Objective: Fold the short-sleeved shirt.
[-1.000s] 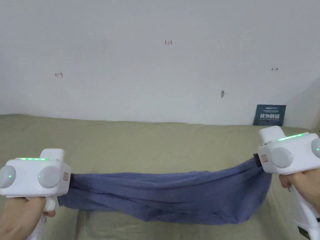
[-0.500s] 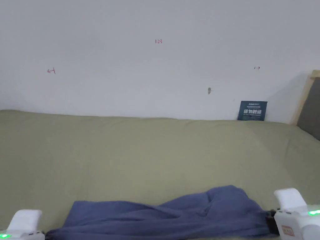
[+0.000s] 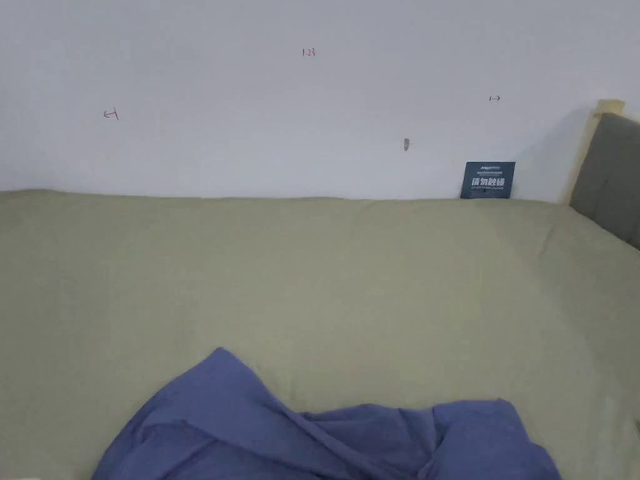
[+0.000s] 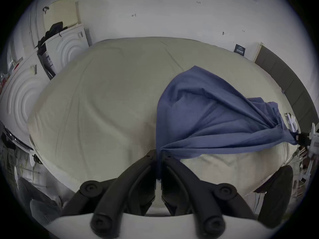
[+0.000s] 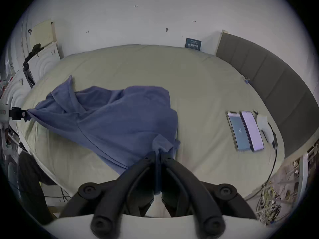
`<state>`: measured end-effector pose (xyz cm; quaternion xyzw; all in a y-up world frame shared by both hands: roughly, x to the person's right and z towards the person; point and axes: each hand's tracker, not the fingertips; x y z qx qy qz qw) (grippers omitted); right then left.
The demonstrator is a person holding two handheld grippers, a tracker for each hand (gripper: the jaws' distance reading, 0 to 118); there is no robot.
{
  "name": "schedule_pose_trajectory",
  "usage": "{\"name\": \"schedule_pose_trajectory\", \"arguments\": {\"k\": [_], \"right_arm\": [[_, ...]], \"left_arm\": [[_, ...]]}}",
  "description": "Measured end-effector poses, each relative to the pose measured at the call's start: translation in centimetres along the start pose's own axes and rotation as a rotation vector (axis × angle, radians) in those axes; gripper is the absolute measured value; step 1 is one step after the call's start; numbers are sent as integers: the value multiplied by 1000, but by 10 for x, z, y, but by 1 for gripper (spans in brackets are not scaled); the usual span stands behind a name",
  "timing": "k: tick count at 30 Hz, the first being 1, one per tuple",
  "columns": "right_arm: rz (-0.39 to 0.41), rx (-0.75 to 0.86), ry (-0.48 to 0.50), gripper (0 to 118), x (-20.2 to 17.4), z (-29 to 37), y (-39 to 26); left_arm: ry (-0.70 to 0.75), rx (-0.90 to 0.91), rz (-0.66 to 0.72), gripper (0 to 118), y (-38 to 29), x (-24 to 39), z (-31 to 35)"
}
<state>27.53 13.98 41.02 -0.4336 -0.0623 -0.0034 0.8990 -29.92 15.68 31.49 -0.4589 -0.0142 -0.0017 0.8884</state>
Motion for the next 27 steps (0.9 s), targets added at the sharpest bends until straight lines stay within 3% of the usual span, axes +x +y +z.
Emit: {"name": "schedule_pose_trajectory", "arguments": {"k": [6,8,9,11,12,13,17,20,21,22,23,24,27], "right_arm": [[6,-36,-29,5,-9,-12,-14],[14,-33,-37,12,-13,-12,-16],[9,-31,-36,41,-14,-10,-14],[-40,-23,-31,115,-12,-4,-10],[-54,-24,-24,113,-12,-2,-8],[-72,-10,-25,107,-14,3,-5],[-114,117,20,111,-21,27,9],[-129,158,37,112,-46,47,15],[-132,184,37,96,-54,52,13],[-128,232,26,67,-63,58,9],[-118,251,0,25,-74,59,4],[-115,252,-8,0,-82,60,0],[-114,256,16,0,-94,63,-9]], "left_arm": [[-2,-33,4,5,-14,0,-8],[-4,-30,11,6,-12,-1,-8],[-22,-12,27,24,-11,-3,-6],[-56,24,45,97,-7,-3,1],[-51,28,48,117,-4,-2,5],[-36,48,53,116,-2,1,9],[-87,152,79,116,10,15,33],[-125,217,76,114,13,36,53],[-127,232,73,105,12,42,57],[-131,254,58,84,8,49,59],[-130,256,40,45,6,56,60],[-128,256,50,0,3,61,58],[-194,221,108,0,-7,63,53]]}}
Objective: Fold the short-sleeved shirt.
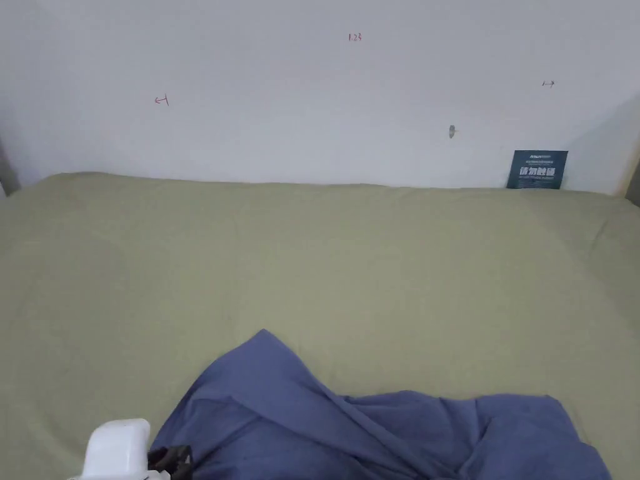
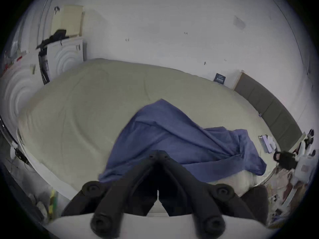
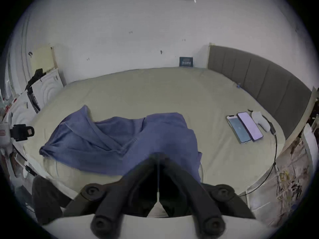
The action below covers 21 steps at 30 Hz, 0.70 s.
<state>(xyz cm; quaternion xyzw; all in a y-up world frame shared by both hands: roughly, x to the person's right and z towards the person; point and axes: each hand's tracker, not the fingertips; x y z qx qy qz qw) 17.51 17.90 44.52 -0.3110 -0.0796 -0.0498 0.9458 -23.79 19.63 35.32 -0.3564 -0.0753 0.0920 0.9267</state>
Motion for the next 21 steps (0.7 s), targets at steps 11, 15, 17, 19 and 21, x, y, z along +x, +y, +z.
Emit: {"name": "schedule_pose_trajectory", "arguments": {"k": [11,15,17,19,21], "right_arm": [[16,11,-4,0,-6,-22,11],[36,2,-6,0,-11,-43,17],[46,-4,-5,0,-13,-53,18],[45,-18,-2,0,-13,-62,19],[38,-33,-6,0,-12,-72,17]], "left_arm": [[19,-17,-89,0,38,0,-66],[19,-53,-128,0,89,3,-133],[45,-87,-155,0,116,0,-176],[75,-149,-205,0,138,3,-218],[90,-151,-204,8,154,2,-253]]}}
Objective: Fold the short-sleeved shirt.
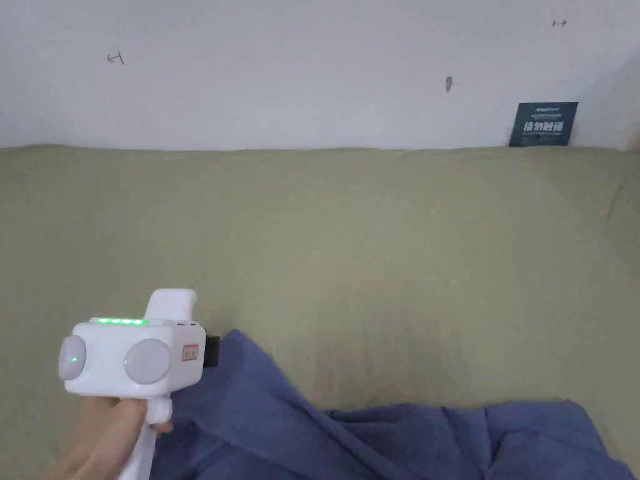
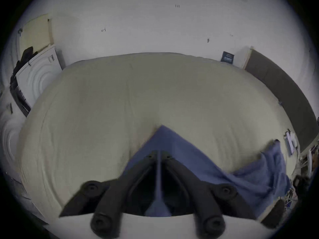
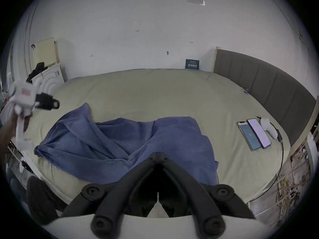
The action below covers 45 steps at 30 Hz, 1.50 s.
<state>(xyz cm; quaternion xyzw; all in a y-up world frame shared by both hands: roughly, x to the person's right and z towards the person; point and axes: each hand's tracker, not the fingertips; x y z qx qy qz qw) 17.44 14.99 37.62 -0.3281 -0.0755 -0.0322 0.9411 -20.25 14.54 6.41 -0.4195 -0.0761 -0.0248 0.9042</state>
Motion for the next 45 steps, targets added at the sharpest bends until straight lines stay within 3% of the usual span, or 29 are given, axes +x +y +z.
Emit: {"name": "schedule_pose_trajectory", "arguments": {"k": [1,3,4,6,10,11,12,13,14,15,19,26,31,32,33,34,35,36,38,41,42,43,44,45], "right_arm": [[-1,-10,-3,0,1,-6,-2],[0,-31,-16,0,2,-14,-5],[0,-41,-15,0,3,-18,-8],[-4,-60,-18,0,5,-22,-11],[-6,-95,-26,0,11,-24,-17],[-8,-100,-27,0,13,-24,-17],[-8,-101,-30,0,14,-23,-18],[-7,-104,-32,0,16,-23,-18],[-8,-108,-35,0,17,-24,-16],[-10,-109,-36,0,19,-25,-15],[-53,-107,-36,0,37,-31,6],[-30,-134,-65,0,99,-107,79],[-37,-248,-68,0,128,-171,104],[-45,-291,-69,5,131,-180,104],[-49,-320,-65,44,132,-187,104],[-43,-364,-35,91,134,-196,103],[-40,-420,-24,118,133,-205,98],[-36,-333,-59,108,133,-205,100],[6,-406,-72,94,127,-216,99],[-14,-423,-41,76,125,-215,91],[-11,-420,-46,60,122,-212,92],[11,-401,-40,22,119,-205,96],[18,-379,-17,0,120,-198,101],[3,-340,-53,0,119,-192,105]], "left_arm": [[7,-10,-9,31,10,-1,-18],[44,-100,-41,111,21,6,-49],[65,-123,-66,117,22,8,-63],[84,-160,-114,117,25,18,-77],[136,-229,-192,114,18,33,-95],[129,-211,-164,107,18,36,-87],[92,-218,-126,72,20,38,-78],[-28,-216,-85,50,21,41,-69],[69,-183,-125,16,20,47,-57],[96,-167,-196,0,18,50,-56],[52,-164,-92,0,16,39,-46],[57,-173,-97,0,13,39,-53],[55,-167,-90,0,14,37,-54],[52,-168,-92,0,14,36,-54],[49,-169,-91,0,15,36,-54],[48,-172,-92,0,15,35,-57],[48,-174,-95,0,15,35,-58],[49,-174,-95,0,15,35,-58],[52,-174,-96,0,14,35,-62],[62,-170,-105,0,14,37,-63],[65,-167,-107,0,13,38,-63],[69,-161,-109,0,13,38,-61],[69,-153,-106,0,14,37,-56],[65,-142,-94,0,15,35,-51]]}}
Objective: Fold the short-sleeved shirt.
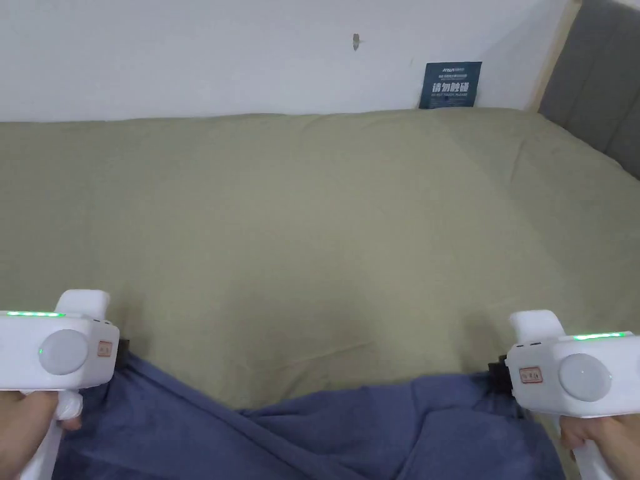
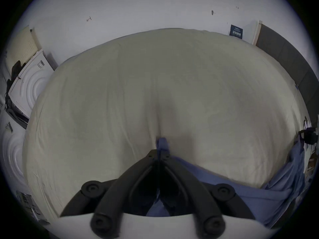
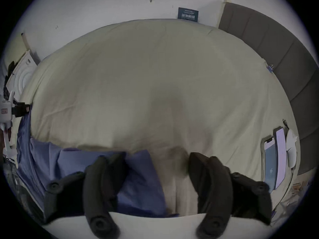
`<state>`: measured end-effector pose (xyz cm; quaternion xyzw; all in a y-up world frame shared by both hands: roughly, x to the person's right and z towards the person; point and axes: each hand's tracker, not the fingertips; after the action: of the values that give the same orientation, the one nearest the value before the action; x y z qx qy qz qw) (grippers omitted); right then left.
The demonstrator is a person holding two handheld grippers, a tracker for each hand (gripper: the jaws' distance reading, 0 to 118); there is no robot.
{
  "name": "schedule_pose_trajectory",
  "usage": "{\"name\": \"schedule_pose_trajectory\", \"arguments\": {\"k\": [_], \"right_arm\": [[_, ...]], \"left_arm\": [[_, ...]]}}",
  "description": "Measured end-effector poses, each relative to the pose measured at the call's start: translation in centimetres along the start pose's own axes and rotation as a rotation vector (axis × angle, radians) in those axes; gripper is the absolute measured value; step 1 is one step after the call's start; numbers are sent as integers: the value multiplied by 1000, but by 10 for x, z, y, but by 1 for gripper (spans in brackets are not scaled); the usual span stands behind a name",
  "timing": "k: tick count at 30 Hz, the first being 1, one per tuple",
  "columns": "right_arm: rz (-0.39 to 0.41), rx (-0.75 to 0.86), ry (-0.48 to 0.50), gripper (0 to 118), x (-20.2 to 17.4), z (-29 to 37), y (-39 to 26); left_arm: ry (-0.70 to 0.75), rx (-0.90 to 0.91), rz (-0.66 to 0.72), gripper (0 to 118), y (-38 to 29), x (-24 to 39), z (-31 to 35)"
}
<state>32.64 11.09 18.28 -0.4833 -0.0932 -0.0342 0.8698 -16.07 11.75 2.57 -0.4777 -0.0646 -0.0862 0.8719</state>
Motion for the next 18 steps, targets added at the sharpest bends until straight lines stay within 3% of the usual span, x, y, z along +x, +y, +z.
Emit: {"name": "schedule_pose_trajectory", "arguments": {"k": [3,8,11,18], "right_arm": [[33,58,5,0,3,35,4],[24,203,29,0,15,114,17],[-10,273,74,0,19,166,26],[10,429,100,0,8,262,68]], "left_arm": [[-43,76,120,0,3,-16,39],[16,198,98,0,-5,-52,131],[21,267,158,0,-11,-81,188],[42,414,218,0,-8,-117,289]]}}
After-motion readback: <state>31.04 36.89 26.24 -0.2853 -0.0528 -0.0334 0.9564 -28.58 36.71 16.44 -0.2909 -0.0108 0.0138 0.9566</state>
